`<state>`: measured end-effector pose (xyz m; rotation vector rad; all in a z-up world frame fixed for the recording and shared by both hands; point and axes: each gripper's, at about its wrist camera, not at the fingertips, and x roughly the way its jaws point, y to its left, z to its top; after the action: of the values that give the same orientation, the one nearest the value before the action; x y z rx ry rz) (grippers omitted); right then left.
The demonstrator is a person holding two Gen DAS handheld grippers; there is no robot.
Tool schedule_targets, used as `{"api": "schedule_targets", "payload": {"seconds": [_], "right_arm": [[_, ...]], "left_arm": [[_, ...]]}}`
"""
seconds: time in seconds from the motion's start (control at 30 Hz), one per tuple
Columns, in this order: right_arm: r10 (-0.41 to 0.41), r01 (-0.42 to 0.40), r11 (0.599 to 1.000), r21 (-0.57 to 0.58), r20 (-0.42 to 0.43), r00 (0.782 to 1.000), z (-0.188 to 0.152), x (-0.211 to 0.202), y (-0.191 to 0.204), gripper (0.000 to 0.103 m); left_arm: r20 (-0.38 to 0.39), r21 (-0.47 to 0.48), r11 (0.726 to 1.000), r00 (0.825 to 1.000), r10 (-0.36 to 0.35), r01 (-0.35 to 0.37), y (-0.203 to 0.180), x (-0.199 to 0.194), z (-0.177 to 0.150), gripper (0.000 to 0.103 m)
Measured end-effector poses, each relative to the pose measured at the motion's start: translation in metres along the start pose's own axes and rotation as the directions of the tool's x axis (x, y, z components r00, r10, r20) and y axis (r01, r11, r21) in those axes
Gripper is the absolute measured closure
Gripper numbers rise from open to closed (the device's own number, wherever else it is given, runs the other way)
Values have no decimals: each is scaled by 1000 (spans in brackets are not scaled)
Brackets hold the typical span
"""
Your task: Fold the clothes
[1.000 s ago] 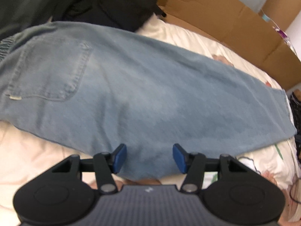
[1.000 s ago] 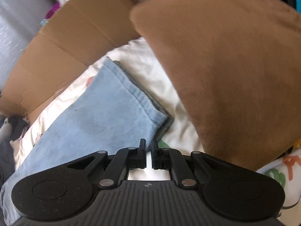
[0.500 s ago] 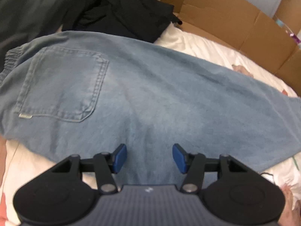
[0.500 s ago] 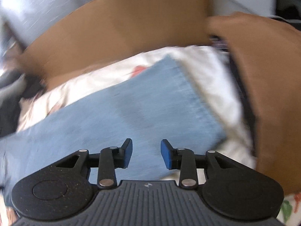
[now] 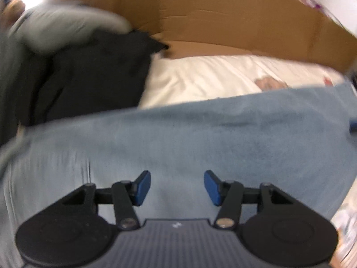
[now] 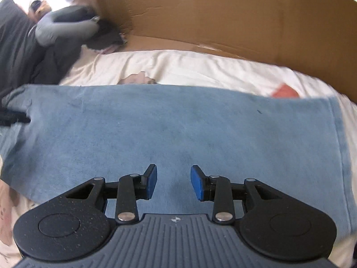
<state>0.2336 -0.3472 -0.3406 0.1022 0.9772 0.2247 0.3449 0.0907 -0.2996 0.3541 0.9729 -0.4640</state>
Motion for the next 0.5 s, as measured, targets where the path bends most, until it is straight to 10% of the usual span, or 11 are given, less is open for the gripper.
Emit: {"api": "schedule_targets", "payload": {"seconds": [0.5], "right_arm": [[68, -68, 992, -106, 4, 998, 38, 47, 22, 63]], "left_arm": [[-12, 334, 942, 1000, -25, 27, -3, 38, 71, 73]]}}
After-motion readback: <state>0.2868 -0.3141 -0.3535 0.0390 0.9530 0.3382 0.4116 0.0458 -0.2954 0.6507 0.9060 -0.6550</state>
